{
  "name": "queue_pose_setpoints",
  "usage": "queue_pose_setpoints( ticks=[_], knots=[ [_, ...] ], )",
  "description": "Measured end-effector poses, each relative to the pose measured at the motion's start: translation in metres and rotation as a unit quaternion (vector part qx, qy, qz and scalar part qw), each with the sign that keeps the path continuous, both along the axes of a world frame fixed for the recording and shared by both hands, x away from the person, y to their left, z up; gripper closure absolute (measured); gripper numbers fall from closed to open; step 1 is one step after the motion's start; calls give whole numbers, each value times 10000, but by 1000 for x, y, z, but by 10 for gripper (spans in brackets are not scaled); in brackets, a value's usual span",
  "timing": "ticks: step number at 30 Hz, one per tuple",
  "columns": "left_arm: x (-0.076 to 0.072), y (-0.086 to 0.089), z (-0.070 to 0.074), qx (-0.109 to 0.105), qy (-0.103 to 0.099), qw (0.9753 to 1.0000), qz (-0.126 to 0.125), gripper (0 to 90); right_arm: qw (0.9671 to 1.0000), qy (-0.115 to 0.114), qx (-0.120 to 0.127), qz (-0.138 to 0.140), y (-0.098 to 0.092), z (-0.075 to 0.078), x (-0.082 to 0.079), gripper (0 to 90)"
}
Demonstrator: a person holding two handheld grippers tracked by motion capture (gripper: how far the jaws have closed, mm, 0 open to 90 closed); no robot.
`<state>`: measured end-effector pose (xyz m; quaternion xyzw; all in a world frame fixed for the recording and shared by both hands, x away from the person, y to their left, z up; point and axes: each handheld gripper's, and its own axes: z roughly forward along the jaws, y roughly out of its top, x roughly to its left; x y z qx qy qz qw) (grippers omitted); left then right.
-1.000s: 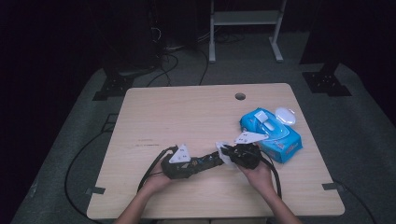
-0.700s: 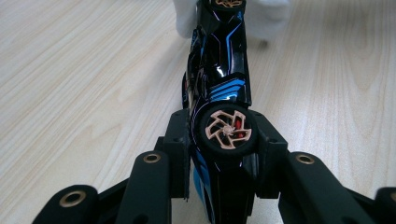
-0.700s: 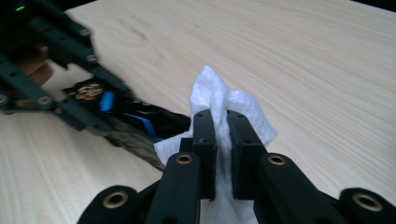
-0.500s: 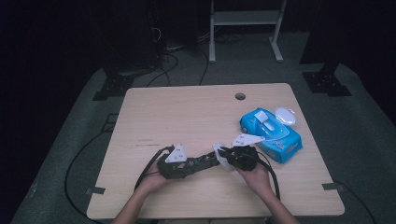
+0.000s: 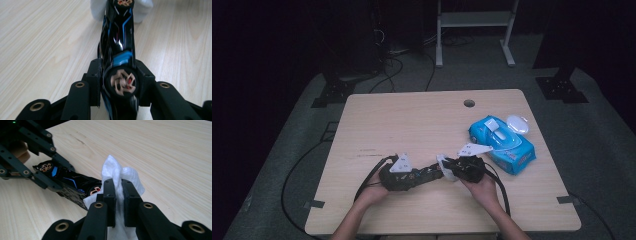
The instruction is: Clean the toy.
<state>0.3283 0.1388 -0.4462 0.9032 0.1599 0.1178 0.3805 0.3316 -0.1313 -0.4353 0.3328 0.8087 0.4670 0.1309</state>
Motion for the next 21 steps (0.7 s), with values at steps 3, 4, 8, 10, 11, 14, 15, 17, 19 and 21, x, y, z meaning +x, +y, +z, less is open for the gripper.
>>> queue_pose_setpoints(
  ticks=[3, 4, 8, 10, 11, 14, 15, 17, 19, 21],
  knots=[
    [0, 0, 0, 18, 10, 10000, -9, 638, 9999, -105, -44, 71, 7, 3, -5, 822],
    [0, 0, 0, 18, 10, 10000, -13, 638, 9998, -170, -73, 121, 10, 4, -7, 822],
    [0, 2, 1, 22, 40, 10000, -3, 642, 9998, -154, -152, 12, 3, 3, -5, 823],
    [-1, 1, 1, 34, 22, 10000, 2, 642, 10000, -37, -66, -63, -2, 2, -3, 823],
    [-1, 1, 1, 37, 26, 10000, 4, 642, 9999, -72, -78, -46, 1, 4, -5, 823],
    [-1, 1, 1, 24, 36, 10000, 10, 642, 9994, -197, -26, 266, 19, 9, -11, 823],
    [-1, 1, 1, 18, 43, 10000, 26, 642, 9991, -193, 14, 370, 27, 9, -12, 823],
    [-1, 2, 1, 9, 47, 10000, 19, 643, 9982, -101, 41, 595, 45, 7, -13, 823],
    [-2, 7, 1, 12, 59, 10000, 37, 644, 9975, -180, -88, 677, 58, 2, -14, 822],
    [-2, 12, 1, -37, 86, 9999, 46, 647, 9978, -108, -20, 660, 56, 3, -12, 822]
  ],
)
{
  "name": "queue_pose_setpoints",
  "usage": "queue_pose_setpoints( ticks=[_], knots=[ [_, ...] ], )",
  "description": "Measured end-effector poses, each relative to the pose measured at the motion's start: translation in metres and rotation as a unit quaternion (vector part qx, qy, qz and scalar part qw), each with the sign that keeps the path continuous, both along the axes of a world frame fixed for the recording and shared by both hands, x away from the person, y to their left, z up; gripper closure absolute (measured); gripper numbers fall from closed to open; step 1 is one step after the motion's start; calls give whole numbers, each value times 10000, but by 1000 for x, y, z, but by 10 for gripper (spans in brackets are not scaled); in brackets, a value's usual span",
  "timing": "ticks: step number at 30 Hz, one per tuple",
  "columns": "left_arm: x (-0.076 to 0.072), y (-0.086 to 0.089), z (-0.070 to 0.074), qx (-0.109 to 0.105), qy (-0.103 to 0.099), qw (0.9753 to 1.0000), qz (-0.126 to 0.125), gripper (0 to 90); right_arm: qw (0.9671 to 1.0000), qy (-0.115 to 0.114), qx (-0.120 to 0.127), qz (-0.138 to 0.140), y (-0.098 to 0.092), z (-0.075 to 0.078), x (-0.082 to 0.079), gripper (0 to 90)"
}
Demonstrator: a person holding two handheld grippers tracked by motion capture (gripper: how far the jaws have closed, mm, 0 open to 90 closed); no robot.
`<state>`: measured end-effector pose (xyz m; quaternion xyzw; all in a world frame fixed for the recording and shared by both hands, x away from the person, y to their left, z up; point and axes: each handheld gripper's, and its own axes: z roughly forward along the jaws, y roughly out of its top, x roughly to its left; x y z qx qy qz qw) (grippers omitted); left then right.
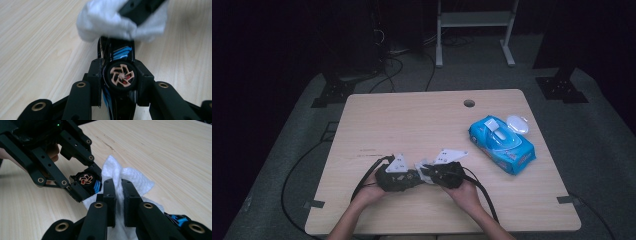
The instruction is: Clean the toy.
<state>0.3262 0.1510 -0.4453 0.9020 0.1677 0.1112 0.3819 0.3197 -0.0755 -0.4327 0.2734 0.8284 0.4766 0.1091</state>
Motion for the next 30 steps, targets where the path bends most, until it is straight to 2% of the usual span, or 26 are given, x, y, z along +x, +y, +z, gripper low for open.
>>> queue_pose_setpoints(
  ticks=[2, 7, 10, 14, 18, 23, 30],
  knots=[
    [-1, 3, 0, -1, -3, 10000, 30, 647, 9999, -49, -71, -121, -10, 2, 2, 823],
    [-2, 5, 0, 20, 27, 10000, 50, 646, 9984, 20, -163, -549, -45, 1, 6, 822],
    [-1, 2, 3, 112, 41, 9999, 57, 623, 9979, 74, -172, -625, -57, -3, 5, 822],
    [2, -9, 12, 214, -43, 9998, 17, 555, 9979, 60, -128, -631, -63, 0, 3, 822],
    [10, -25, 20, 370, -63, 9993, -68, 538, 9979, 74, -113, -634, -68, 2, 3, 822],
    [18, -44, 19, 648, 68, 9977, -174, 532, 9977, 144, -77, -651, -74, 1, 2, 823],
    [22, -60, 17, 870, 146, 9960, -162, 522, 9969, 221, -42, -760, -81, -2, 4, 823]
  ],
)
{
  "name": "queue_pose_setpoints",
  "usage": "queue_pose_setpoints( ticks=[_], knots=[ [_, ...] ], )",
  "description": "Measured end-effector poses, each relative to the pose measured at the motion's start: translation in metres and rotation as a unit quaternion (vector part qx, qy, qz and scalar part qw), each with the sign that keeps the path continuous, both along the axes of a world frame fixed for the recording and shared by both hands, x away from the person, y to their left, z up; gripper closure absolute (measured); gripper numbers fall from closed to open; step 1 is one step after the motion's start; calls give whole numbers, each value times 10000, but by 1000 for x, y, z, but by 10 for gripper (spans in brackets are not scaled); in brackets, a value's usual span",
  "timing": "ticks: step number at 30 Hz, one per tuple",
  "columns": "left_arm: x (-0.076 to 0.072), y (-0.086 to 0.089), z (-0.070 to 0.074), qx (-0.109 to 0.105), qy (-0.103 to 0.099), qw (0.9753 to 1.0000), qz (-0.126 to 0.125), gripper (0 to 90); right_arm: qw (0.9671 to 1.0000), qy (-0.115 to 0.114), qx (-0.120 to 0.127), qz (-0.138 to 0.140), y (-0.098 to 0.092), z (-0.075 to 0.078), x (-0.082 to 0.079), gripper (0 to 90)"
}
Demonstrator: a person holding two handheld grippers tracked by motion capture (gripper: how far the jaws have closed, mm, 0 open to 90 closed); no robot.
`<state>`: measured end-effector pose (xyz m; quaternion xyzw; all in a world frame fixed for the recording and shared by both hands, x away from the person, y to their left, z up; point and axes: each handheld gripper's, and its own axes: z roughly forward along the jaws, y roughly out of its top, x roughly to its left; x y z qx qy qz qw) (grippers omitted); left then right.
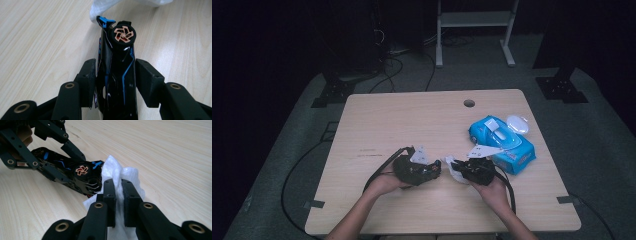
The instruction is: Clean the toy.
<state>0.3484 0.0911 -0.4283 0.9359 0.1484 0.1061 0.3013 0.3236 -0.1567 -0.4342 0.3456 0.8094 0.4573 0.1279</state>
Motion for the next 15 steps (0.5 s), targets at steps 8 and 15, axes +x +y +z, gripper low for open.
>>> queue_pose_setpoints(
  ticks=[8, 15],
  knots=[
    [4, -17, -3, 458, 97, 9989, 4, 496, 10000, 35, 47, 3, -1, -3, 1, 823],
    [7, -27, -4, 733, 113, 9972, 6, 565, 9998, 167, 113, -12, -2, -8, 4, 822]
  ],
)
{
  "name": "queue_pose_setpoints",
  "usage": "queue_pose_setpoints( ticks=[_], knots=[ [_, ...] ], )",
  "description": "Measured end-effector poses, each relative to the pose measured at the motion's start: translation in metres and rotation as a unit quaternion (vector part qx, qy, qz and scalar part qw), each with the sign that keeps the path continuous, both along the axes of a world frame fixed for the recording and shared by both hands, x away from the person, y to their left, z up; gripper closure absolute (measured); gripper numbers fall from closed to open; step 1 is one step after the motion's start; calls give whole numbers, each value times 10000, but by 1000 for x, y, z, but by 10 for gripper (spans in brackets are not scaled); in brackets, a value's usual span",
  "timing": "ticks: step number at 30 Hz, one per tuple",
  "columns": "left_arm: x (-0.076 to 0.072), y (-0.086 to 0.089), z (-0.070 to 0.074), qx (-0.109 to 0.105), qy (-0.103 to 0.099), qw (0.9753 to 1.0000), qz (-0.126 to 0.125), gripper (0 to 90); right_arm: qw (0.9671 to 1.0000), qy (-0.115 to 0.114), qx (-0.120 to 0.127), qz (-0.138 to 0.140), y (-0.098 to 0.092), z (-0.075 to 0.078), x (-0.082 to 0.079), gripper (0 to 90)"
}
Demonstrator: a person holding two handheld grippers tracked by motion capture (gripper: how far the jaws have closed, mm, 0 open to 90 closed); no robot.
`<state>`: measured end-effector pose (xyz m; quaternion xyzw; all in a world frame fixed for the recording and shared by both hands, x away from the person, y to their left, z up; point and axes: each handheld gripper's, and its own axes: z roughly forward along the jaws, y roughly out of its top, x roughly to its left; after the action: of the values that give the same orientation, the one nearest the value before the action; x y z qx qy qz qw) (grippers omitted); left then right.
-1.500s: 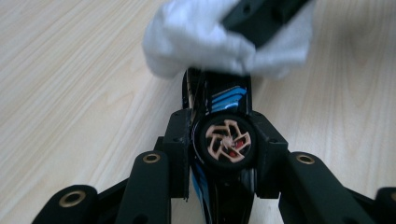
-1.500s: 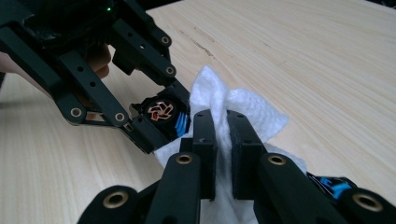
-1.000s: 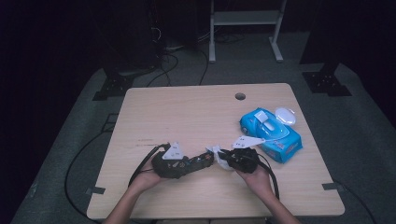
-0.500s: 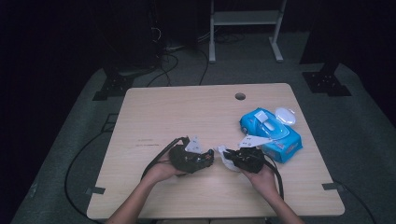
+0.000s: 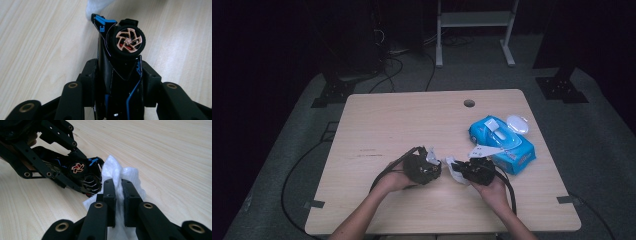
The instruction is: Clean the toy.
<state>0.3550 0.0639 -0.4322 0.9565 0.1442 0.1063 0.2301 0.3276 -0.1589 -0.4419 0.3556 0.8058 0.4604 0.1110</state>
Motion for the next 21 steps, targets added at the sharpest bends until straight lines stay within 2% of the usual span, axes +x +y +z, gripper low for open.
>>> queue_pose_setpoints(
  ticks=[5, 10, 14, 18, 21],
  knots=[
    [-3, 0, 0, -125, -145, 9998, -83, 574, 9999, 98, 116, 52, 1, -2, 2, 822],
    [-5, 5, 7, -565, -163, 9982, -93, 575, 9992, 212, 305, 141, 4, -3, 4, 823],
    [-9, 7, 12, -795, -314, 9963, -111, 574, 9976, 204, 634, 167, 2, 4, 4, 823],
    [-13, 10, 19, -1195, -425, 9918, -168, 574, 9947, 69, 996, 261, 1, 19, 1, 823],
    [-17, 13, 24, -1458, -538, 9877, -186, 573, 9922, -97, 1176, 413, 5, 32, -2, 822]
  ],
)
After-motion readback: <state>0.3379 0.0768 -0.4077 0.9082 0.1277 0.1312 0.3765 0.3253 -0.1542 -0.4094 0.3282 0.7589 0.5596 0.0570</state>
